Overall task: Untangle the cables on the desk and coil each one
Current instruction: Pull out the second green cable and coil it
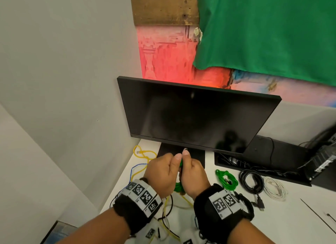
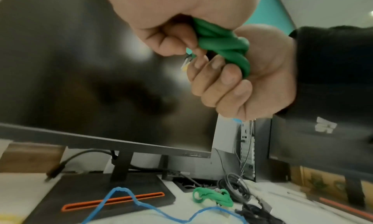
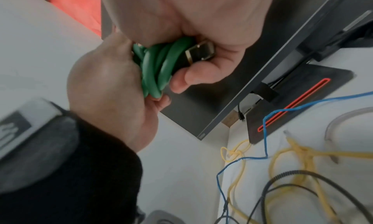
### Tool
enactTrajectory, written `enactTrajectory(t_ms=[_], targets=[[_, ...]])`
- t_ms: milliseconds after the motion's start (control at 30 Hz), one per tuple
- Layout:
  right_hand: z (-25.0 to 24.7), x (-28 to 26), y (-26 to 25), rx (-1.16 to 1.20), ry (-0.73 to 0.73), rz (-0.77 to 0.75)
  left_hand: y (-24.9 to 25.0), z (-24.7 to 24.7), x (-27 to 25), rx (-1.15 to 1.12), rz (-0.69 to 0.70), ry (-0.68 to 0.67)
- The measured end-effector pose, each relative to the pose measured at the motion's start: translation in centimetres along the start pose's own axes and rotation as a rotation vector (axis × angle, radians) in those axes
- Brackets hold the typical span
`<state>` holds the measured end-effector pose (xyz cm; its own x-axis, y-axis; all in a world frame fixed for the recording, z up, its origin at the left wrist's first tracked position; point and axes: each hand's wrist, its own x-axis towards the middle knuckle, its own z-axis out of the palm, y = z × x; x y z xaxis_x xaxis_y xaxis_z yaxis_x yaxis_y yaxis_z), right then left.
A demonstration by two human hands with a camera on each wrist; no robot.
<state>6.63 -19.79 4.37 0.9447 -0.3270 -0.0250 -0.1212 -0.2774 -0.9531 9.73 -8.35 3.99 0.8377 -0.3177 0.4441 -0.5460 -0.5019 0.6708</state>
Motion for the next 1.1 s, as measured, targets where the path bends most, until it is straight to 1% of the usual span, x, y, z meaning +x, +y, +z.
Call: enactTrajectory(t_ms=[67, 100, 133, 167, 200, 233, 267, 300, 333, 367, 400, 433, 500, 600, 633, 700, 767, 833, 900, 933, 967, 1033, 1100], targets=[[0.3, 0.3, 0.6, 0.031, 0.008, 0.030, -0.8, -0.3, 0.2, 0.116, 0.129, -0.024], [0.3, 0.5, 0.8, 0.026, 0.004, 0.015, -1.3, -0.4, 0.4, 0.160, 0.164, -0.027], [0.4, 0.5, 1.0, -0.008, 0.003, -0.027, -1.6, -0.5, 0.5, 0.182, 0.164, -0.028], [0.4, 0.6, 1.2, -0.077, 0.008, -0.098, -1.7, -0.4, 0.5, 0.170, 0.132, -0.027], [0.3, 0.7, 1.4, -0.179, 0.025, -0.182, -1.6, -0.2, 0.3, 0.112, 0.053, -0.026], [0.1, 0.7, 1.5, -0.282, 0.041, -0.258, -1.4, 0.2, 0.2, 0.002, -0.080, -0.028], [0.1, 0.6, 1.6, -0.377, 0.048, -0.322, -1.0, 0.8, 0.1, -0.135, -0.256, -0.044], [0.1, 0.7, 1.8, -0.424, 0.044, -0.342, -0.7, 1.4, 0.2, -0.250, -0.427, -0.070], [0.3, 0.7, 2.1, -0.397, 0.044, -0.321, -0.4, 1.8, 0.2, -0.299, -0.533, -0.078], [0.5, 0.7, 2.3, -0.328, 0.045, -0.284, -0.4, 2.1, 0.3, -0.271, -0.560, -0.060], [0.8, 0.8, 2.6, -0.249, 0.040, -0.237, -0.5, 2.3, 0.3, -0.211, -0.524, -0.022], [1.1, 0.9, 2.7, -0.176, 0.030, -0.180, -0.6, 2.2, 0.0, -0.163, -0.441, 0.015], [1.2, 1.0, 2.8, -0.090, -0.024, -0.049, -0.7, 2.0, -0.6, -0.098, -0.244, 0.029], [0.8, 0.9, 3.4, 0.019, -0.067, 0.076, -1.1, 1.6, -1.4, -0.009, -0.046, -0.024], [0.8, 0.8, 3.5, 0.037, -0.077, 0.110, -1.4, 1.5, -1.4, 0.042, 0.004, -0.060], [0.8, 0.6, 3.7, 0.057, -0.079, 0.139, -1.8, 1.3, -1.3, 0.140, 0.056, -0.135], [0.9, 0.3, 4.0, 0.009, -0.105, 0.096, -2.1, 1.3, -1.4, 0.162, 0.048, -0.176], [0.7, -0.1, 4.5, -0.039, -0.164, 0.102, -2.1, 1.6, -1.3, 0.096, -0.042, -0.216], [-0.3, -0.8, 5.5, 0.105, -0.258, 0.209, -2.3, 1.6, -1.5, 0.031, -0.205, -0.288], [-1.2, -1.2, 6.2, 0.186, -0.334, 0.265, -2.6, 1.7, -1.8, 0.012, -0.276, -0.330], [-2.2, -1.7, 6.8, 0.214, -0.413, 0.301, -2.8, 1.8, -2.4, -0.007, -0.328, -0.381], [-4.3, -2.8, 8.0, 0.211, -0.515, 0.326, -2.7, 2.1, -3.9, -0.049, -0.369, -0.500], [-6.0, -3.6, 8.9, 0.202, -0.538, 0.309, -2.2, 2.8, -5.2, -0.098, -0.378, -0.599]])
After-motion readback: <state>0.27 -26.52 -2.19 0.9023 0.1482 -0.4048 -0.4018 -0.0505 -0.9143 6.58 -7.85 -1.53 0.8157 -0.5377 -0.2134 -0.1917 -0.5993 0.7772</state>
